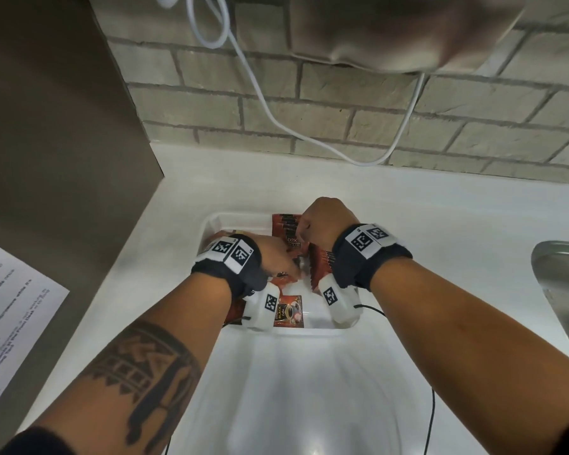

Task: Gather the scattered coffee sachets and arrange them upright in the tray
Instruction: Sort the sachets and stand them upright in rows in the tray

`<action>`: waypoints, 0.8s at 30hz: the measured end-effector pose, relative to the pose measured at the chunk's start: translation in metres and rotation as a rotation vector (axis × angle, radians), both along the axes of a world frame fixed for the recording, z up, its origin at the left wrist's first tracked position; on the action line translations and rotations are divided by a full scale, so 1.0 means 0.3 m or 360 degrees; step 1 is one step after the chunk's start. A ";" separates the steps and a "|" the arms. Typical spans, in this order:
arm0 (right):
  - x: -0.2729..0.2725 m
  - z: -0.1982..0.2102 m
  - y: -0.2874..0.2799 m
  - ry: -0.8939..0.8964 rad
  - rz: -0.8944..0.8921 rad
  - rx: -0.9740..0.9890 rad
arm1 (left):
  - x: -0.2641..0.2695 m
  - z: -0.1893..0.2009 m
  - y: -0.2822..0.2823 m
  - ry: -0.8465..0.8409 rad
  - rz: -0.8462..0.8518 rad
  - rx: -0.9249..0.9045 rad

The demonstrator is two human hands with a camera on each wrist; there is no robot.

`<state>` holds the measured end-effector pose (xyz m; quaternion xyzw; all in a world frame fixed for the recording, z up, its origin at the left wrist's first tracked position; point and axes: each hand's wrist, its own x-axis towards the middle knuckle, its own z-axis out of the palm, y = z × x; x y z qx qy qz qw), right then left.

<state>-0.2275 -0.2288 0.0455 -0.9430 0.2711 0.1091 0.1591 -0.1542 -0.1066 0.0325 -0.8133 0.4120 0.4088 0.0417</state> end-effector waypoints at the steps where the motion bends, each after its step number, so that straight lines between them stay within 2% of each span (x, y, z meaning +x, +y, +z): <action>1: 0.001 -0.011 -0.007 0.0006 -0.0011 0.0014 | 0.004 -0.006 -0.005 0.0011 0.0009 -0.0008; 8: -0.004 -0.016 -0.014 -0.0026 -0.0064 0.0128 | 0.031 -0.027 -0.013 0.0125 0.0094 -0.0061; 24: -0.032 0.026 -0.001 -0.0121 0.0066 0.0118 | 0.014 0.004 0.006 0.0062 0.0054 -0.0082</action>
